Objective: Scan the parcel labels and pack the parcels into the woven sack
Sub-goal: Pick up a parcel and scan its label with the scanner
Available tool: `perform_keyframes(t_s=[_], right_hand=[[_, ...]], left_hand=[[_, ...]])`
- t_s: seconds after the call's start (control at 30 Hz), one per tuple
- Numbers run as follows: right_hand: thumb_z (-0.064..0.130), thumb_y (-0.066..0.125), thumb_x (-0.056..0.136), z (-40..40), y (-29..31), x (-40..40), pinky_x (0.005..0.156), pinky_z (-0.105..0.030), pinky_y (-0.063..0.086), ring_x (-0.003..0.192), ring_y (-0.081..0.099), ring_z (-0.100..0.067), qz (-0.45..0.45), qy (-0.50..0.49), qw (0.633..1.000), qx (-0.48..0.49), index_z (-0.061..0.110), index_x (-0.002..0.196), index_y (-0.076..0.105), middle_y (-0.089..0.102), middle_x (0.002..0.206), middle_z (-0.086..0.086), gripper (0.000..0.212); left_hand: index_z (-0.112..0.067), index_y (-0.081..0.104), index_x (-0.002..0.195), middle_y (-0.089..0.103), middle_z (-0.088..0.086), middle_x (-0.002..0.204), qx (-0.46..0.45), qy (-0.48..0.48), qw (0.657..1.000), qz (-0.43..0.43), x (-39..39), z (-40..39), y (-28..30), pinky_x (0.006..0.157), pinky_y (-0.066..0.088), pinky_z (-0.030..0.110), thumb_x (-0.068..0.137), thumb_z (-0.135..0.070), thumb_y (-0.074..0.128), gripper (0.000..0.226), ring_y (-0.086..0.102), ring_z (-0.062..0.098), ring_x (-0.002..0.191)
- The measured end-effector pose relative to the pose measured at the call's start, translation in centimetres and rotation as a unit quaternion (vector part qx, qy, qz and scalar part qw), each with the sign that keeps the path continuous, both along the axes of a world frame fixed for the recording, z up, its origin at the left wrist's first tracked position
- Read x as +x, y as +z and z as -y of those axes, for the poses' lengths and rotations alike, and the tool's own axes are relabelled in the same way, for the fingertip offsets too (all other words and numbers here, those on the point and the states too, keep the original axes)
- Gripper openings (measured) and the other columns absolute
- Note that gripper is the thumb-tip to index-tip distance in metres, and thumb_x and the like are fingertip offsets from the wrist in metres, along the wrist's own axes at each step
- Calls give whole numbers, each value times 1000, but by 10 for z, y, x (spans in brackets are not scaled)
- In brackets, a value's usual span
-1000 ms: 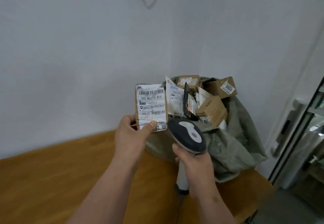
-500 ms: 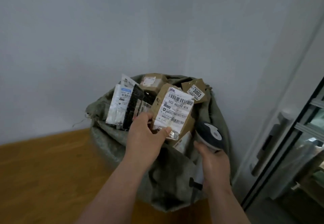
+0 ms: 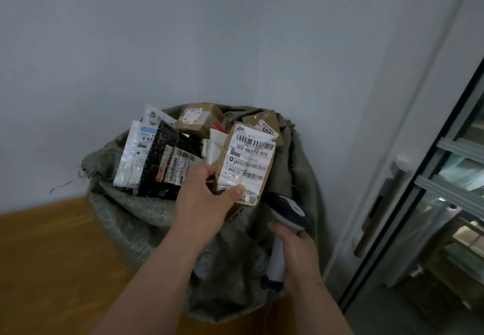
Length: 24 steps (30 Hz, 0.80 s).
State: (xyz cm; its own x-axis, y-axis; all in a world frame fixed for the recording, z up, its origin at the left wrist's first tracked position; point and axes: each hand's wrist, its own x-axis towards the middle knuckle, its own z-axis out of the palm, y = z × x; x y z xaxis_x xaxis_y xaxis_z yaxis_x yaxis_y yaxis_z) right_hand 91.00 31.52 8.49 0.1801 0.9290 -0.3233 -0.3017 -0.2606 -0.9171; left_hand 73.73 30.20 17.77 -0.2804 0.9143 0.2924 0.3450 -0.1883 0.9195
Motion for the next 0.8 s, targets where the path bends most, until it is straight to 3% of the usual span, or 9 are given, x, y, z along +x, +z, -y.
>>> perform_keyframes(t_s=[0.1, 0.23, 0.4, 0.53, 0.67, 0.8], right_hand=[[25, 84, 71, -5, -8, -2, 94, -52, 54, 102, 67, -33, -25, 24, 999, -11, 18, 135, 56, 70, 114, -11, 71], [32, 85, 60, -22, -10, -9, 103, -54, 48, 111, 62, -34, -27, 72, 997, -22, 19, 150, 40, 63, 126, -12, 102], [41, 84, 52, -45, -16, -6, 109, -54, 43, 125, 54, -38, 1, 117, 992, -55, 21, 154, 33, 58, 138, -12, 116], [45, 79, 66, -55, -21, 5, 111, -53, 40, 129, 48, -39, 35, 113, 990, -77, 14, 149, 41, 55, 139, -15, 97], [35, 77, 80, -61, -23, 24, 103, -50, 46, 109, 59, -36, 13, 95, 991, -96, 9, 140, 52, 63, 122, -15, 70], [32, 80, 76, -59, -11, 53, 101, -54, 48, 104, 61, -37, -49, 62, 993, -86, 12, 138, 54, 64, 117, -15, 70]], left_hand=[[-32, 63, 107, 72, -19, 93, -9, 3, 999, 40, 3, 0, -2, 65, 51, 11, 78, -26, 84, 36, 64, -10, 86], [-24, 65, 104, 77, -8, 96, -20, -8, 985, 173, 4, -8, 4, 74, 57, 28, 78, -21, 82, 31, 74, 10, 89], [-17, 64, 105, 77, 2, 98, -43, 8, 975, 220, 18, -13, 0, 83, 57, 41, 73, -23, 82, 37, 74, 21, 93], [-14, 62, 106, 78, 1, 95, -34, 30, 974, 223, 27, -10, -1, 63, 57, 21, 61, -32, 82, 53, 75, 17, 86], [-13, 63, 106, 77, 0, 93, -46, 45, 976, 208, 39, -7, -1, 63, 58, 22, 76, -15, 82, 36, 75, 17, 84], [-22, 64, 99, 76, -9, 89, -74, 87, 991, 68, 60, -16, -6, 67, 58, 24, 80, -20, 83, 27, 73, 8, 81]])
